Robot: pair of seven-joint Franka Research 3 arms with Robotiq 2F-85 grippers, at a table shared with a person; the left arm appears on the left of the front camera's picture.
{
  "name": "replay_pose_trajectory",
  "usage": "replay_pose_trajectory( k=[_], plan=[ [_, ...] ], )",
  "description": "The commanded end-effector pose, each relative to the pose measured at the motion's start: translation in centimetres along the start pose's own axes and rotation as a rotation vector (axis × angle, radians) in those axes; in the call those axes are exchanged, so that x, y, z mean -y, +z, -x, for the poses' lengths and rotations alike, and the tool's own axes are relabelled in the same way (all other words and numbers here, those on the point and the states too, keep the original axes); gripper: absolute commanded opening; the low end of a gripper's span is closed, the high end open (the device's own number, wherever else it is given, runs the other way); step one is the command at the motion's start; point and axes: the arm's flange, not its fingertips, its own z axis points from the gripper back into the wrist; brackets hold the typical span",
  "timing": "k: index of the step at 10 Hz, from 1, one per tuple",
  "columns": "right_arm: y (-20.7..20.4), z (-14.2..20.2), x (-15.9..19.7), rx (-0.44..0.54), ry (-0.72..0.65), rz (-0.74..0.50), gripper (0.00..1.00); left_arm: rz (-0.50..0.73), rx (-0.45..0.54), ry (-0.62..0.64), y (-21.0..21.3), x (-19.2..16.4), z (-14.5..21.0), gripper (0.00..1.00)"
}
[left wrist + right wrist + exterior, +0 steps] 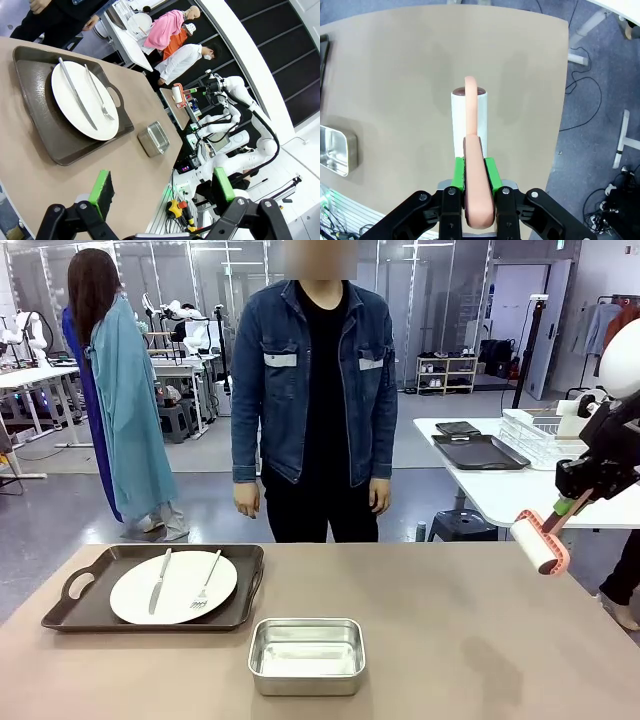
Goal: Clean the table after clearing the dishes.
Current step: Place the Lint Roller back on top of the Airtight Container.
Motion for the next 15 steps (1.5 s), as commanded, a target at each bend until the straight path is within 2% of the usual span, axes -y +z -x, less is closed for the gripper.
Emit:
replay_pose_trajectory(
  k=[1, 2, 3, 4, 6, 8, 9, 11, 13, 14, 15],
  plan=[
    [0.2, -0.1, -0.2, -0.003, 0.008, -0.001, 0.21, -0.013, -0.011, 0.001, 0.1, 0.3, 0.2, 1.0],
    [0.0, 0.0, 0.0, 0.0, 0.0, 0.0, 0.21, -0.013, -0.011, 0.001, 0.1, 0.3, 0.2, 1.0],
    [2.8, -0.5, -4.3, 0.043, 0.196, 0.082, 0.21, -0.013, -0.011, 0.001, 0.1, 0.3, 0.2, 1.0],
    [4.2, -1.2, -9.0, 0.05, 0.415, 0.06, 0.21, -0.013, -0.011, 0.001, 0.1, 0.3, 0.2, 1.0],
    [3.3, -2.2, -18.0, 0.01, 0.804, -0.005, 0.21, -0.013, -0.011, 0.001, 0.1, 0.3, 0.2, 1.0],
    [1.3, -2.0, -25.8, -0.047, 1.025, -0.085, 0.21, -0.013, -0.011, 0.001, 0.1, 0.3, 0.2, 1.0],
    [0.7, -1.0, -29.6, -0.04, 1.161, -0.144, 0.21, -0.013, -0.011, 0.001, 0.1, 0.3, 0.2, 1.0],
    [-1.4, 1.6, -36.8, -0.136, 1.389, -0.218, 0.21, -0.013, -0.011, 0.001, 0.1, 0.3, 0.2, 1.0],
    [-2.6, 3.4, -41.2, -0.217, 1.413, -0.272, 0.21, -0.013, -0.011, 0.001, 0.1, 0.3, 0.2, 1.0],
    [-2.8, 4.2, -42.1, -0.21, 1.363, -0.238, 0.21, -0.013, -0.011, 0.001, 0.1, 0.3, 0.2, 1.0],
    [-1.9, 4.2, -41.1, -0.218, 1.278, -0.163, 0.21, -0.013, -0.011, 0.001, 0.1, 0.3, 0.2, 1.0]
  ],
)
